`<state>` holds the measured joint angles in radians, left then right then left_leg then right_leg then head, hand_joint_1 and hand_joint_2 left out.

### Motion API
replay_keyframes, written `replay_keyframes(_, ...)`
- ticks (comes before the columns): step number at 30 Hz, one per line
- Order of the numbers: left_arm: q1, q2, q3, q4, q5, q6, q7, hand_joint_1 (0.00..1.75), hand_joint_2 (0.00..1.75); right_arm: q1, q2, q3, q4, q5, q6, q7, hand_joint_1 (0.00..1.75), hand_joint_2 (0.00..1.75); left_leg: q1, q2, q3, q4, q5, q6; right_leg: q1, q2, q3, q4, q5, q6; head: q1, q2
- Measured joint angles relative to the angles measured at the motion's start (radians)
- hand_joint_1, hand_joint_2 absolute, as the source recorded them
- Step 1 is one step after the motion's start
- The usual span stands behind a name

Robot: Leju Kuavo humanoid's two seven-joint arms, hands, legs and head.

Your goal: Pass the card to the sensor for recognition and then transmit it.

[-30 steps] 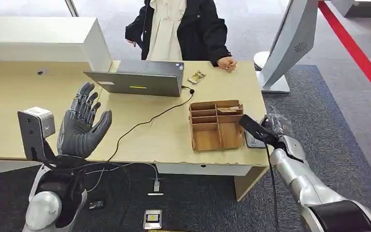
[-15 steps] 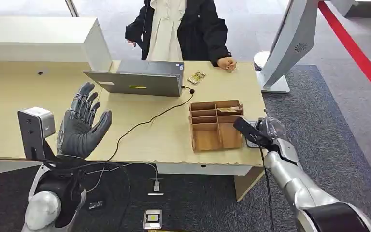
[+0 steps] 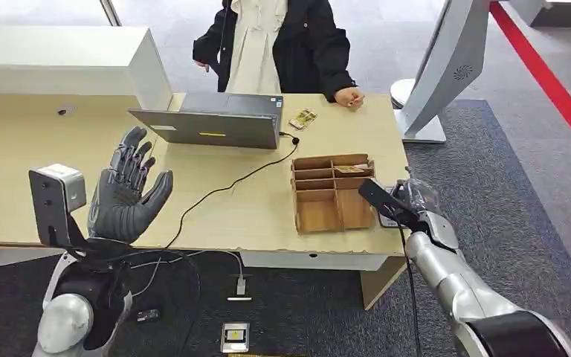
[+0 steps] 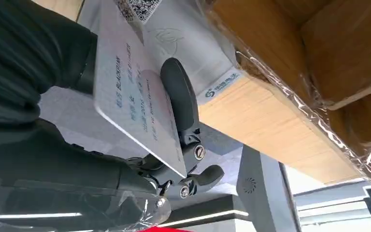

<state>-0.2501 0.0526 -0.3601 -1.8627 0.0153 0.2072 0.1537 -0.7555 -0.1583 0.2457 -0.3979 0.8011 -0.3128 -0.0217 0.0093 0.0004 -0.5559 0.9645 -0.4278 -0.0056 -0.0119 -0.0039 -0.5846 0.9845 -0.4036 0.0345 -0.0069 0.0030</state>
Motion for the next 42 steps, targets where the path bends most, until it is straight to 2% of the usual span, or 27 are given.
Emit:
replay_keyframes(12, -0.011, 0.001, 0.0, 0.0, -0.01, 0.014, 0.009, 0.0, 1.75, 0.001, -0.005, 0.001, 0.006, 0.035, 0.013, 0.043, 1.75, 1.75, 0.0, 0.0, 0.0, 0.0, 0.0, 0.0, 0.0, 0.0, 0.0, 0.0, 0.0, 0.0, 0.0, 0.0)
replay_keyframes(42, -0.013, 0.007, 0.0, -0.006, -0.02, 0.008, 0.028, 0.0, 1.75, 0.012, -0.002, 0.001, 0.019, 0.026, 0.02, 0.035, 1.75, 1.75, 0.0, 0.0, 0.0, 0.0, 0.0, 0.0, 0.0, 0.0, 0.0, 0.0, 0.0, 0.0, 0.0, 0.0)
